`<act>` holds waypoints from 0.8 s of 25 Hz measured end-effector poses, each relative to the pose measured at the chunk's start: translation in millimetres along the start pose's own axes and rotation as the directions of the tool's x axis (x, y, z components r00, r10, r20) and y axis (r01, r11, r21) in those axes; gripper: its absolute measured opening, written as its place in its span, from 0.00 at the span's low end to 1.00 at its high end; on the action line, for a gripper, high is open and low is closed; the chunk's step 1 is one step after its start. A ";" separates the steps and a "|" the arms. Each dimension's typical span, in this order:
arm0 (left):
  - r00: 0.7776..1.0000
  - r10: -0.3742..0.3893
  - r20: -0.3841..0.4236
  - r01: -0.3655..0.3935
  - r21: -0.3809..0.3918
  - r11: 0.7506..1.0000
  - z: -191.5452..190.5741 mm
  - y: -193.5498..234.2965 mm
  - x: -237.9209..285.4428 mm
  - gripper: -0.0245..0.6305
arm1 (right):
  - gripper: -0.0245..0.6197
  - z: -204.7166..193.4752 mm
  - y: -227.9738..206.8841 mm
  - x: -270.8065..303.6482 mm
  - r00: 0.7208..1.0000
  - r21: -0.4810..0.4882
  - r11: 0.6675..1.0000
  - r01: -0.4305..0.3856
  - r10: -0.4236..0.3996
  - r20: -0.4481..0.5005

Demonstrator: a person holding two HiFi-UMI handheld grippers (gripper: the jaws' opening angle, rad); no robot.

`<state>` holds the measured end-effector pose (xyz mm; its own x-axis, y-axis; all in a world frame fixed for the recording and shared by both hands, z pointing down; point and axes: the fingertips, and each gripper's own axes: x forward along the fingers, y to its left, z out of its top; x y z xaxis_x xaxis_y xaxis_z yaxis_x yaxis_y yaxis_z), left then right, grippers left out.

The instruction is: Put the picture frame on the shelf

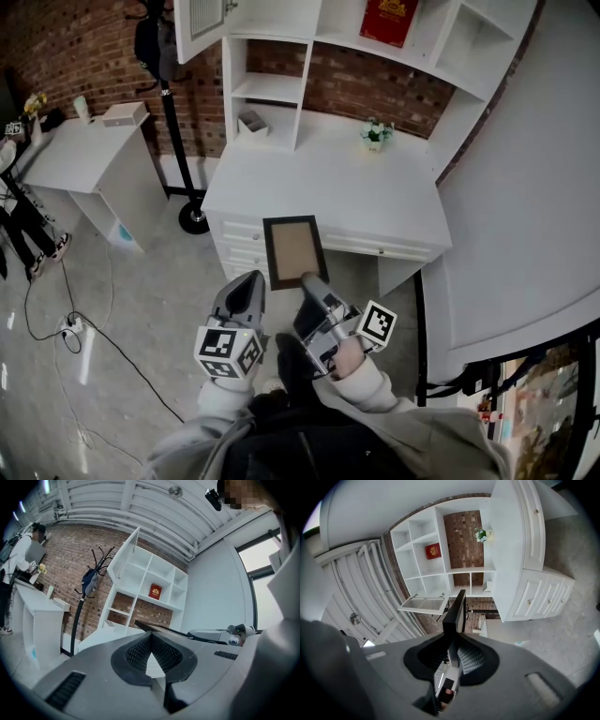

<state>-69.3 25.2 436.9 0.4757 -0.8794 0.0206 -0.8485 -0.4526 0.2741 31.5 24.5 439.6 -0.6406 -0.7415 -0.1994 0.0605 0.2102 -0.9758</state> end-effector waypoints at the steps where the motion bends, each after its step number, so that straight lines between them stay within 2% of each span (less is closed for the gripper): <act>1: 1.000 0.001 0.000 -0.001 0.002 1.000 0.2 1.0 1.3 0.04 | 0.14 2.1 -1.4 0.7 1.000 -0.002 1.000 0.001 -0.001 0.002; 10: 1.000 0.010 -0.006 -0.010 0.019 1.000 0.3 11.3 31.1 0.04 | 0.14 25.7 -14.8 22.4 1.000 0.031 0.999 -0.016 0.017 -0.015; 20: 0.999 0.042 0.003 -0.042 0.022 0.999 15.1 45.7 87.2 0.04 | 0.14 62.0 -25.8 83.6 0.997 0.048 0.998 -0.032 0.036 -0.073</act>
<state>-70.1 -74.4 436.8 0.4389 -0.8981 0.0291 -0.8727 -0.4183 0.2516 23.9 -82.5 442.6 -0.6924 -0.6848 -0.2271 0.1176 0.2034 -0.9720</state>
